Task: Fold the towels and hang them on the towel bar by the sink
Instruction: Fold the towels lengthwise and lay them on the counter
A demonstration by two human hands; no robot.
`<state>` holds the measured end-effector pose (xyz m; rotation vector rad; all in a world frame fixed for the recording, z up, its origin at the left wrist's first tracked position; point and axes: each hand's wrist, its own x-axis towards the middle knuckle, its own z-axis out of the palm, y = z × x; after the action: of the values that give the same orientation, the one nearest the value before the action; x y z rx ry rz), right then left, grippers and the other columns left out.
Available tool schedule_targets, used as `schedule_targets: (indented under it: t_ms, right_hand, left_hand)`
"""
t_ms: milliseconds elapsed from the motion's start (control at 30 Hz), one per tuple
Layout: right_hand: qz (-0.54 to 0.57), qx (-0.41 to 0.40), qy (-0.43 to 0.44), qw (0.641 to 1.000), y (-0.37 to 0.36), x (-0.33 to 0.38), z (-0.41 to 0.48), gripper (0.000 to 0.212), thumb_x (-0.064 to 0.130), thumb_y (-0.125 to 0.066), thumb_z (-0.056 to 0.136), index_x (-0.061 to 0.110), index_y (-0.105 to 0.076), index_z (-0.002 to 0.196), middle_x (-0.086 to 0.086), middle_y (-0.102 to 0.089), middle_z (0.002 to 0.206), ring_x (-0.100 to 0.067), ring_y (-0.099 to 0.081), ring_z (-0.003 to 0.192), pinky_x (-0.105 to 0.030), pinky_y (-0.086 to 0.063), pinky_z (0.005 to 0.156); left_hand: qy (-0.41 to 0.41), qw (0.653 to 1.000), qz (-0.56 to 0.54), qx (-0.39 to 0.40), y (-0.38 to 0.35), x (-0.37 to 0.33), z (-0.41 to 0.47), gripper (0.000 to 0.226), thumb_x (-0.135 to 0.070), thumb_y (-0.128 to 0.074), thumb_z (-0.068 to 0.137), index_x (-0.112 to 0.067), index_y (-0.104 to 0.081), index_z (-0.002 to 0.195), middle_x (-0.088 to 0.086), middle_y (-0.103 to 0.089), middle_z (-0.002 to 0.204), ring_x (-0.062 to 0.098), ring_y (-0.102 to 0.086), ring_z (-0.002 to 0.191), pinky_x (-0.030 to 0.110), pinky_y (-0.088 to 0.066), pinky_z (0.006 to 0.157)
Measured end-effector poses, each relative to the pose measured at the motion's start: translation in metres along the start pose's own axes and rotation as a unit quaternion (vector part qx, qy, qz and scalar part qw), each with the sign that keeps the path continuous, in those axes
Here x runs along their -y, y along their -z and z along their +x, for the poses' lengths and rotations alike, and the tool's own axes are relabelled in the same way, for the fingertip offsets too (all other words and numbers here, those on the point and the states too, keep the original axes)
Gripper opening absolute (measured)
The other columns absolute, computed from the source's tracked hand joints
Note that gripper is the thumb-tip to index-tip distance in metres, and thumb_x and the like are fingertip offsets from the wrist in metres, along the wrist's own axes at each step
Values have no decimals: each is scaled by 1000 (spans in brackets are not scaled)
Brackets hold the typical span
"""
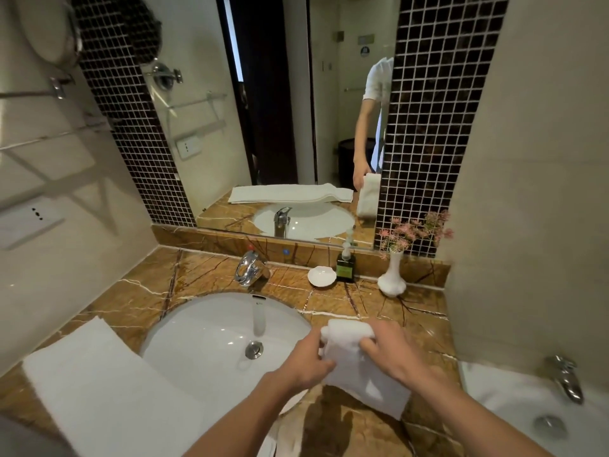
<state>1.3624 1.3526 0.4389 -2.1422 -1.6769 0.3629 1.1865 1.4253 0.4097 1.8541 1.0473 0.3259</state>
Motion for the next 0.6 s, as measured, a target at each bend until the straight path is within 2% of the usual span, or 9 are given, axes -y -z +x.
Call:
schedule_targets:
  t_ms: [100, 167, 267, 367, 500, 600]
  right_hand:
    - [24, -19, 8, 999, 5, 11, 5, 3, 31, -47, 85, 31, -47, 82, 8, -55, 79, -6, -49, 68, -23, -40, 58]
    - [39, -32, 9, 999, 12, 21, 10, 7, 31, -45, 84, 31, -46, 77, 8, -54, 77, -8, -49, 66, -26, -43, 58]
    - [76, -49, 12, 996, 24, 43, 21, 9, 28, -50, 81, 28, -49, 73, 5, -58, 76, -14, -55, 70, -33, -47, 63]
    - [121, -61, 23, 990, 32, 67, 33, 11, 24, -53, 77, 21, -51, 67, 1, -60, 70, -21, -56, 68, -32, -44, 58]
    - [175, -55, 39, 982, 33, 104, 45, 11, 22, -53, 77, 15, -55, 68, 0, -61, 70, -23, -58, 68, -30, -44, 57]
    - [201, -46, 60, 977, 32, 133, 51, 12, 21, -52, 77, 16, -56, 67, 4, -58, 64, -19, -57, 64, -30, -46, 56]
  left_hand:
    - [5, 1000, -6, -16, 16, -5, 1, 60, -16, -65, 83, -28, -35, 134, -8, -51, 117, 14, -54, 106, 20, -53, 71]
    - [4, 1000, -11, -25, 28, -6, -2, 63, -20, -67, 82, -30, -34, 135, -10, -49, 116, 12, -53, 103, 14, -49, 62]
    - [-14, 999, -20, -45, 48, -7, -8, 57, -25, -69, 79, -32, -39, 128, -10, -54, 114, 12, -56, 105, 22, -56, 73]
    - [-34, 995, -22, -88, 72, -12, -16, 49, -25, -69, 76, -32, -45, 119, -8, -59, 110, 12, -59, 103, 32, -57, 83]
    - [-54, 986, -5, -155, 111, -15, -33, 36, -26, -69, 75, -24, -56, 109, -3, -64, 103, 10, -63, 94, 29, -56, 77]
    - [-42, 982, -1, -184, 138, -10, -51, 38, -34, -67, 75, -23, -59, 110, -6, -65, 102, 9, -62, 92, 23, -53, 69]
